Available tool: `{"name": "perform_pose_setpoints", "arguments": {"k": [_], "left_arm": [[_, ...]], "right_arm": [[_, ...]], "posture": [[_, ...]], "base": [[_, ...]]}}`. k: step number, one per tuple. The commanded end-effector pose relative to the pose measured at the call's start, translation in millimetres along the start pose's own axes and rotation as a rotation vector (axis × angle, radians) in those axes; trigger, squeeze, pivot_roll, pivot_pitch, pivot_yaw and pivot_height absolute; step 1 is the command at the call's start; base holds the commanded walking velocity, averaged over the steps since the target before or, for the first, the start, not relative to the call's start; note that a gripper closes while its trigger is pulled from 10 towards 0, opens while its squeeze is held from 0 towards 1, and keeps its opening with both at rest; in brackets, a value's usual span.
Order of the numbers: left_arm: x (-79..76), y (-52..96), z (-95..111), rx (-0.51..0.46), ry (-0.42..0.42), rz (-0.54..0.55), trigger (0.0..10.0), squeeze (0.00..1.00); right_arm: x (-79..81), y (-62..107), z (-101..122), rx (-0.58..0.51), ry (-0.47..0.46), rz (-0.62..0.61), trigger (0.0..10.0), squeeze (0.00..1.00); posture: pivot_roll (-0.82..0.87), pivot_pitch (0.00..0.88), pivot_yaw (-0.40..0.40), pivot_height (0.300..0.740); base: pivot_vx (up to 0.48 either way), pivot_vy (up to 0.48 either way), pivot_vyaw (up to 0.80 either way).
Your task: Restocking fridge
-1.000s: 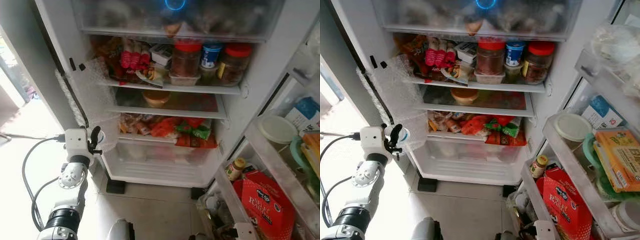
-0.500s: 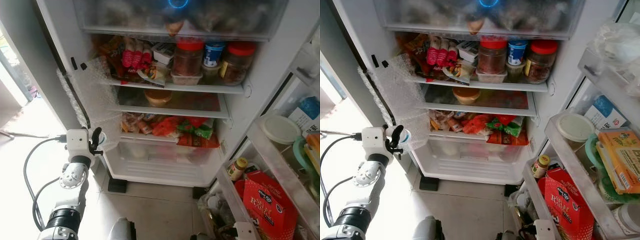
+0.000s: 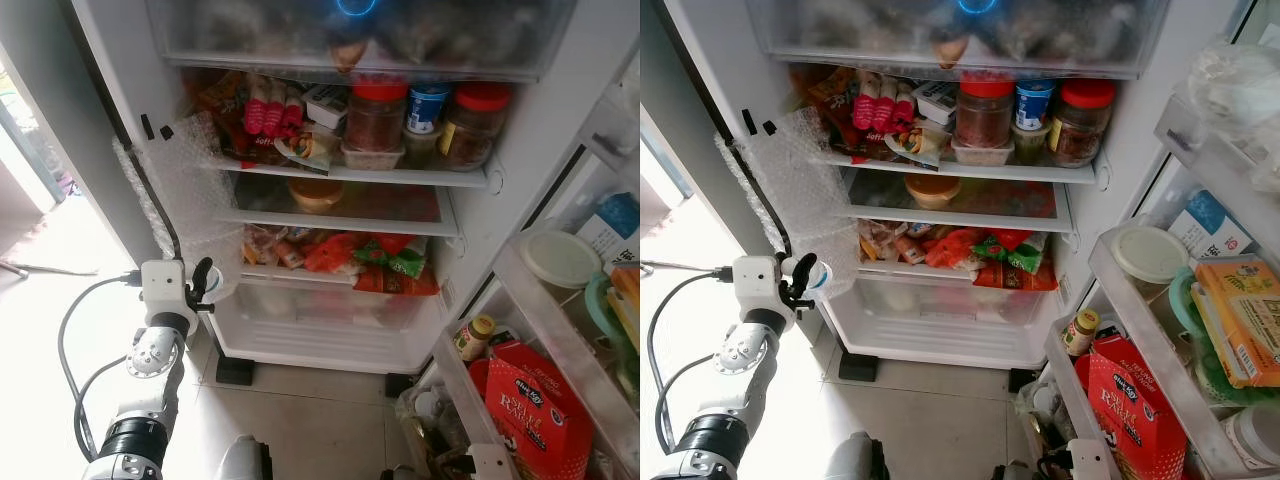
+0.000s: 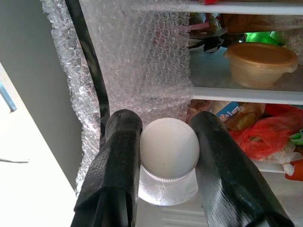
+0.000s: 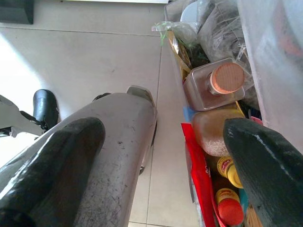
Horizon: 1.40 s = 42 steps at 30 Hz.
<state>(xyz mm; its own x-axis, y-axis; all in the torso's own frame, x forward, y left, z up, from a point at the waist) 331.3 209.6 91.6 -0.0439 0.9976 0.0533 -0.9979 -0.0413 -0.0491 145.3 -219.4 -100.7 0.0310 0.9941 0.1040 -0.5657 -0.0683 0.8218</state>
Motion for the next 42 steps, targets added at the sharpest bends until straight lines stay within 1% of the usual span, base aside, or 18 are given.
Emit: {"name": "perform_pose_setpoints", "arguments": {"k": [1,7,15,35,40,41,42], "left_arm": [[-1.3,-3.6,9.8,-0.038,0.005,-0.006,10.0,0.00],[-1.3,-3.6,9.8,-0.037,0.006,-0.008,10.0,0.00],[0.2,-1.3,8.2,-0.027,-0.004,-0.026,10.0,0.00],[-2.5,-3.2,10.1,-0.030,-0.006,-0.039,10.0,0.00],[-9.8,-3.6,7.0,-0.006,0.015,-0.096,10.0,0.00],[-14.7,-2.1,2.8,0.024,0.033,-0.147,10.0,0.00],[-16.7,-1.2,1.2,0.033,0.035,-0.170,10.0,0.00]], "right_arm": [[1.4,2.3,-11.6,0.035,-0.009,0.004,10.0,0.00],[1.4,2.3,-11.6,0.035,-0.010,0.004,10.0,0.00],[3.2,2.2,-12.9,0.040,-0.005,0.013,10.0,0.00],[4.3,1.7,-11.8,0.036,-0.010,0.018,10.0,0.00],[4.6,1.4,-11.4,0.036,-0.009,0.021,10.0,0.00],[4.5,1.5,-11.6,0.036,-0.013,0.020,10.0,0.00],[4.5,1.6,-11.7,0.036,-0.013,0.020,10.0,0.00]], "posture": [[0.10,0.094,0.000,0.662],[0.10,0.094,0.000,0.662],[0.10,0.094,0.003,0.662],[0.10,0.094,0.009,0.662],[0.10,0.093,0.010,0.662],[0.10,0.095,0.013,0.662],[0.10,0.095,0.013,0.662]], "base": [[0.000,0.000,0.00],[0.000,0.000,0.00],[0.395,0.000,0.00],[0.423,0.000,0.00],[0.358,0.000,0.00],[0.000,0.000,0.00],[0.000,0.000,0.00]]}}
Point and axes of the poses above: a point about 5 cm out from each wrist's last joint towards the gripper, its own y axis pointing back from the gripper into the wrist, its own z axis along the axis of the wrist's last joint, x = y × z, the point moved 1 cm from there along -y, pointing out of the wrist towards the gripper, and after that the axes turned 1 degree about -y, right-handed, at the moved point
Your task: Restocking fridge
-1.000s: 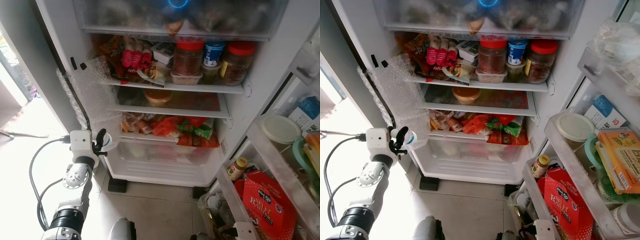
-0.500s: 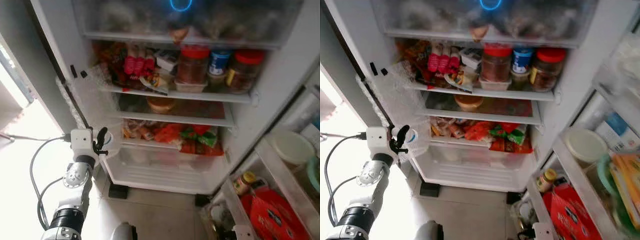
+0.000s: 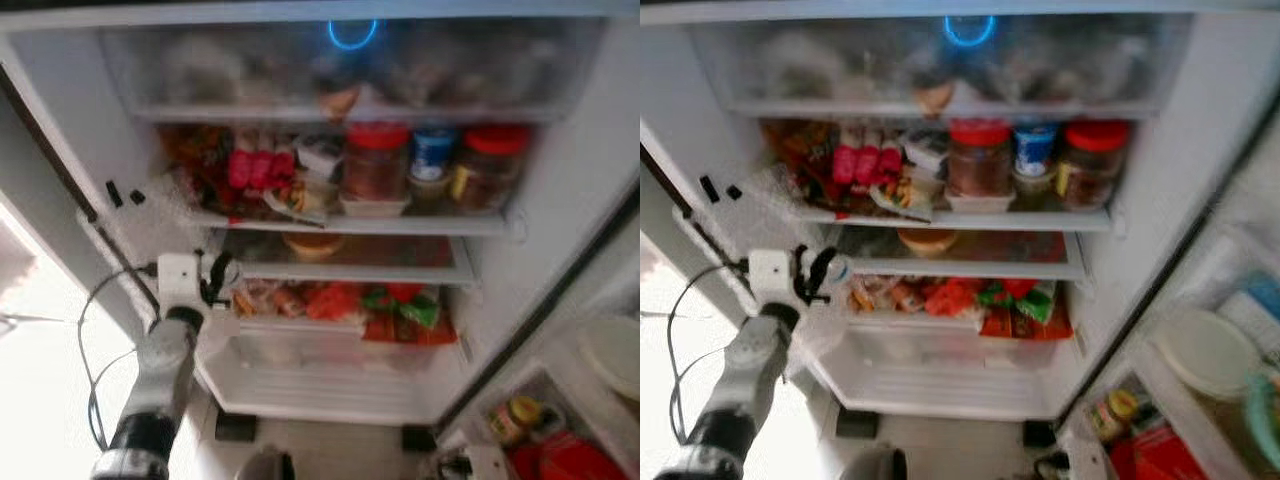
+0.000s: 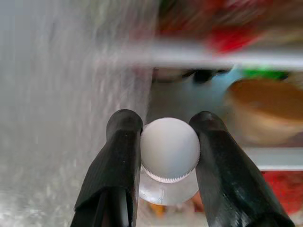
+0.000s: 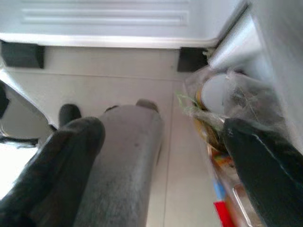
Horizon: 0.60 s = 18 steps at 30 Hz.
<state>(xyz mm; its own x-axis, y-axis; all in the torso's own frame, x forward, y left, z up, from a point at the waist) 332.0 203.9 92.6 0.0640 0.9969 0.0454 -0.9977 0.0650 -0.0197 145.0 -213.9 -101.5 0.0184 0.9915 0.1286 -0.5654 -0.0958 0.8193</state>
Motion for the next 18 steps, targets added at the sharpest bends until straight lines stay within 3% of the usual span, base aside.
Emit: {"name": "perform_pose_setpoints", "arguments": {"k": [1,6,11,12,13,17,18], "left_arm": [[-12.4,-1.4,-1.1,0.014,0.024,-0.077,10.0,0.00],[-15.5,2.4,-5.2,0.031,-0.012,-0.117,10.0,0.00],[-27.5,5.0,-5.3,0.033,-0.231,-0.305,10.0,0.00],[-27.5,5.0,-5.3,0.033,-0.231,-0.305,10.0,0.00],[-32.0,3.3,1.7,-0.001,-0.339,-0.371,10.0,0.00],[-38.2,-0.2,11.6,-0.062,-0.504,-0.447,10.0,0.00],[-42.4,-0.8,16.2,-0.100,-0.585,-0.490,10.0,0.00]], "right_arm": [[-0.9,2.6,-10.7,0.034,-0.011,-0.007,10.0,0.00],[-1.0,3.1,-12.7,0.037,-0.016,-0.010,10.0,0.00],[-0.4,3.6,-15.1,0.041,-0.023,-0.010,10.0,0.00],[-0.4,3.6,-15.1,0.041,-0.023,-0.010,10.0,0.00],[0.1,3.9,-16.6,0.044,-0.024,-0.009,10.0,0.00],[0.5,4.3,-18.3,0.047,-0.028,-0.007,10.0,0.00],[0.5,4.7,-19.5,0.048,-0.031,-0.007,10.0,0.00]], "posture": [[0.10,0.095,0.013,0.662],[0.09,0.103,0.019,0.662],[0.09,0.112,0.021,0.662],[0.09,0.112,0.021,0.662],[0.09,0.116,0.027,0.662],[0.08,0.121,0.030,0.662],[0.08,0.126,0.033,0.662]], "base": [[0.000,0.000,0.00],[0.000,0.000,0.00],[0.000,0.000,0.00],[0.000,0.000,0.00],[0.000,0.000,0.00],[0.000,0.000,0.00],[0.000,0.000,0.00]]}}
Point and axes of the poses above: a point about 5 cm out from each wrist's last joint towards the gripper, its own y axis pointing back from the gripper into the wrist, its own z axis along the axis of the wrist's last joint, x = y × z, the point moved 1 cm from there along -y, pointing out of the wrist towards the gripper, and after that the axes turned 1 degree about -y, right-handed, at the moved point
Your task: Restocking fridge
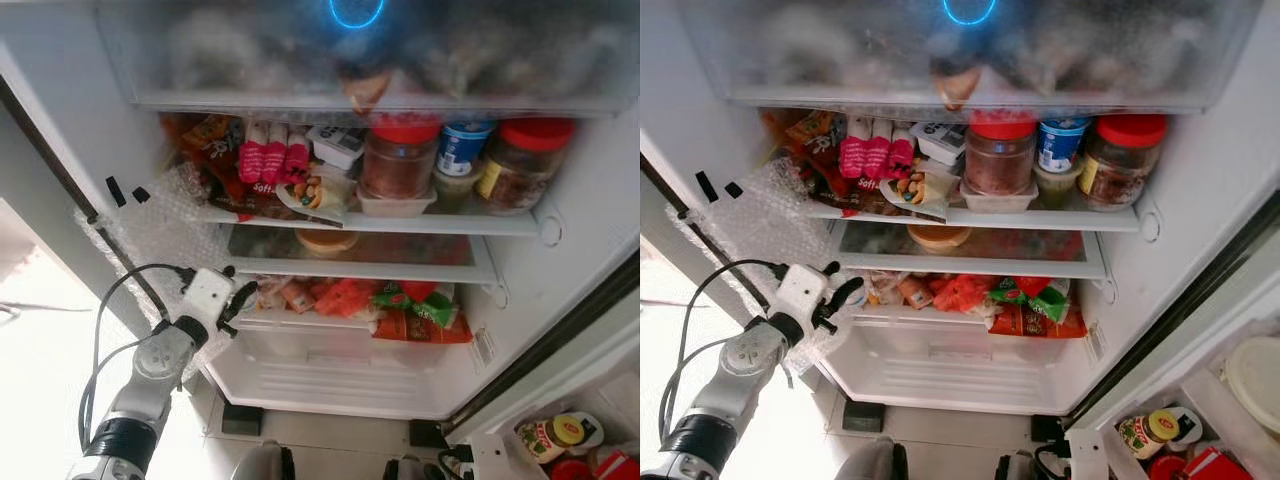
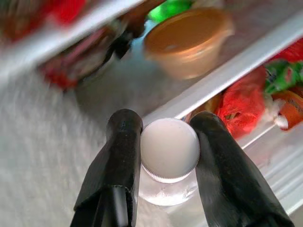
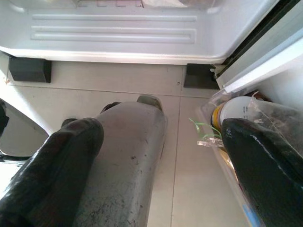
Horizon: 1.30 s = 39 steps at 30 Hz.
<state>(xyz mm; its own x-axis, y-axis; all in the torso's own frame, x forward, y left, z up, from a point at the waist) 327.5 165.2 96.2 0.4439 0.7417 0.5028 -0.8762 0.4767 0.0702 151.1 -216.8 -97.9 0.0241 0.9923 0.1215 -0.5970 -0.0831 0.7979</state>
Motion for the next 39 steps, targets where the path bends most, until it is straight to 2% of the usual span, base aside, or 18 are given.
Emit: {"name": "perform_pose_setpoints", "arguments": {"k": [1,6,10,11,14,16,20,24,25,30,32,39], "left_arm": [[3.2,-3.3,10.8,-0.047,-0.111,-0.034,10.0,0.00],[0.7,-14.3,18.7,-0.090,-0.244,-0.097,10.0,0.00],[-0.7,-18.0,17.2,-0.085,-0.300,-0.107,10.0,0.00],[-3.5,-20.6,15.9,-0.079,-0.366,-0.125,10.0,0.00],[-7.7,-23.0,13.5,-0.070,-0.445,-0.161,10.0,0.00],[-9.5,-25.4,11.6,-0.061,-0.530,-0.181,10.0,0.00],[-5.6,-29.7,8.7,-0.042,-0.677,-0.167,10.0,0.00],[0.3,-31.7,9.9,-0.043,-0.732,-0.124,10.0,0.00],[5.6,-34.0,14.6,-0.065,-0.778,-0.078,10.0,0.00],[8.9,-35.6,19.4,-0.111,-0.832,-0.034,10.0,0.00],[6.7,-34.4,15.7,-0.117,-0.877,-0.041,10.0,0.00],[-0.3,-27.1,-0.6,-0.074,-0.914,-0.091,10.0,0.00]], "right_arm": [[2.8,6.0,-26.6,0.087,-0.030,0.001,10.0,0.00],[2.6,7.6,-30.5,0.092,-0.034,0.001,10.0,0.00],[2.2,8.6,-32.5,0.092,-0.037,-0.001,10.0,0.00],[1.6,9.6,-34.4,0.092,-0.042,-0.005,10.0,0.00],[1.0,10.8,-36.9,0.095,-0.044,-0.007,10.0,0.00],[0.0,12.3,-39.8,0.097,-0.047,-0.010,10.0,0.00],[-2.1,15.4,-45.2,0.100,-0.059,-0.019,10.0,0.00],[-2.9,16.7,-47.6,0.101,-0.065,-0.022,10.0,0.00],[-3.3,17.4,-48.7,0.101,-0.068,-0.023,10.0,0.00],[-3.7,18.7,-50.9,0.102,-0.070,-0.023,10.0,0.00],[-3.7,19.7,-52.7,0.101,-0.074,-0.022,10.0,0.00],[-4.7,22.7,-57.7,0.100,-0.083,-0.024,10.0,0.00]], "posture": [[0.08,0.126,0.033,0.662],[0.06,0.131,0.038,0.662],[0.04,0.134,0.040,0.662],[0.03,0.138,0.040,0.662],[0.02,0.145,0.039,0.662],[0.01,0.157,0.039,0.662],[0.00,0.177,0.038,0.662],[0.00,0.190,0.036,0.662],[0.00,0.194,0.035,0.662],[0.00,0.206,0.034,0.662],[-0.01,0.219,0.035,0.662],[-0.02,0.249,0.036,0.662]], "base": [[0.000,0.000,0.00],[0.000,0.000,0.00],[0.000,0.000,0.00],[0.000,0.000,0.00],[0.000,0.000,0.00],[0.000,0.000,0.00],[0.000,0.000,0.00],[0.000,0.000,0.00],[0.000,0.000,0.00],[0.000,0.000,0.00],[0.000,0.000,0.00],[0.000,0.000,0.00]]}}
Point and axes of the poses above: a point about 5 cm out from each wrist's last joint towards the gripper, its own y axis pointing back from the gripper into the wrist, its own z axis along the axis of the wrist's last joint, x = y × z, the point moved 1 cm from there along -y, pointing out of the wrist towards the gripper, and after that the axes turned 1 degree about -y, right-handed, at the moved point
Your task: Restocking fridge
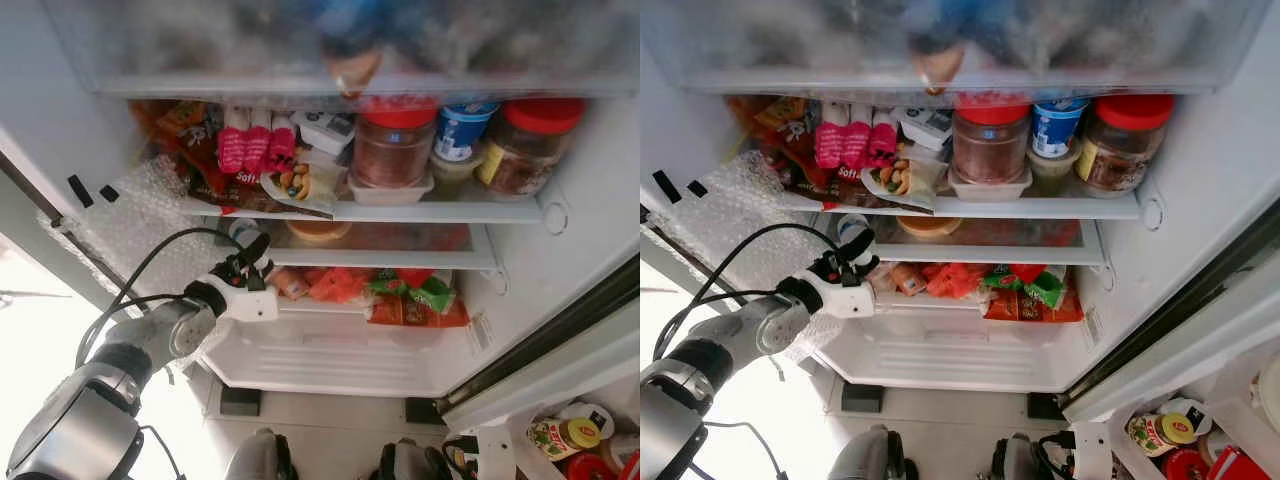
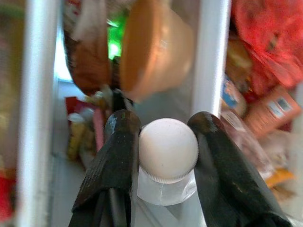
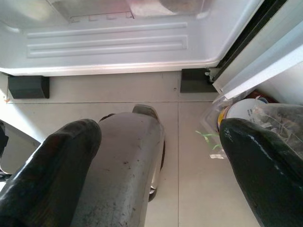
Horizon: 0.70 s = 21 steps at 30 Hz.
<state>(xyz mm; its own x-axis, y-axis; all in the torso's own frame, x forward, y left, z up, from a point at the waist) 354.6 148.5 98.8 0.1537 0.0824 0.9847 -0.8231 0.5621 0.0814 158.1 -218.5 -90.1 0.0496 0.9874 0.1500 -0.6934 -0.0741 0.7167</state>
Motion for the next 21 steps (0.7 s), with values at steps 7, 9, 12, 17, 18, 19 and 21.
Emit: {"name": "perform_pose_setpoints", "arguments": {"k": [7,9,12,17,18,19,21], "left_arm": [[-20.1,12.9,-10.3,0.053,-0.051,-0.073,10.0,0.00],[-22.4,14.1,-11.4,0.060,-0.062,-0.083,10.0,0.00],[-23.9,14.0,-16.5,0.111,-0.078,-0.105,10.0,0.00],[-20.8,9.4,-22.7,0.199,-0.068,-0.114,10.0,0.00],[-19.0,7.7,-22.9,0.209,-0.061,-0.110,10.0,0.00],[-14.0,2.4,-21.3,0.224,-0.035,-0.088,10.0,0.00],[-12.8,1.1,-20.8,0.226,-0.028,-0.082,10.0,0.00]], "right_arm": [[-9.2,34.2,-70.7,0.230,-0.048,-0.040,10.0,0.00],[-9.8,35.3,-71.9,0.231,-0.049,-0.041,10.0,0.00],[-11.0,37.5,-74.3,0.234,-0.051,-0.042,10.0,0.00],[-11.8,39.5,-76.5,0.238,-0.053,-0.043,10.0,0.00],[-12.0,39.8,-76.9,0.238,-0.053,-0.043,10.0,0.00],[-12.0,40.4,-77.7,0.240,-0.052,-0.041,10.0,0.00],[-12.0,40.6,-77.9,0.240,-0.051,-0.041,10.0,0.00]], "posture": [[-0.02,0.275,0.030,0.662],[-0.02,0.279,0.028,0.662],[-0.02,0.286,0.028,0.662],[-0.03,0.291,0.026,0.662],[-0.03,0.292,0.026,0.662],[-0.03,0.291,0.025,0.662],[-0.03,0.291,0.025,0.662]], "base": [[0.000,0.000,0.00],[0.000,0.000,0.00],[0.000,0.000,0.00],[0.000,0.000,0.00],[0.000,0.000,0.00],[0.000,0.000,0.00],[0.000,0.000,0.00]]}}
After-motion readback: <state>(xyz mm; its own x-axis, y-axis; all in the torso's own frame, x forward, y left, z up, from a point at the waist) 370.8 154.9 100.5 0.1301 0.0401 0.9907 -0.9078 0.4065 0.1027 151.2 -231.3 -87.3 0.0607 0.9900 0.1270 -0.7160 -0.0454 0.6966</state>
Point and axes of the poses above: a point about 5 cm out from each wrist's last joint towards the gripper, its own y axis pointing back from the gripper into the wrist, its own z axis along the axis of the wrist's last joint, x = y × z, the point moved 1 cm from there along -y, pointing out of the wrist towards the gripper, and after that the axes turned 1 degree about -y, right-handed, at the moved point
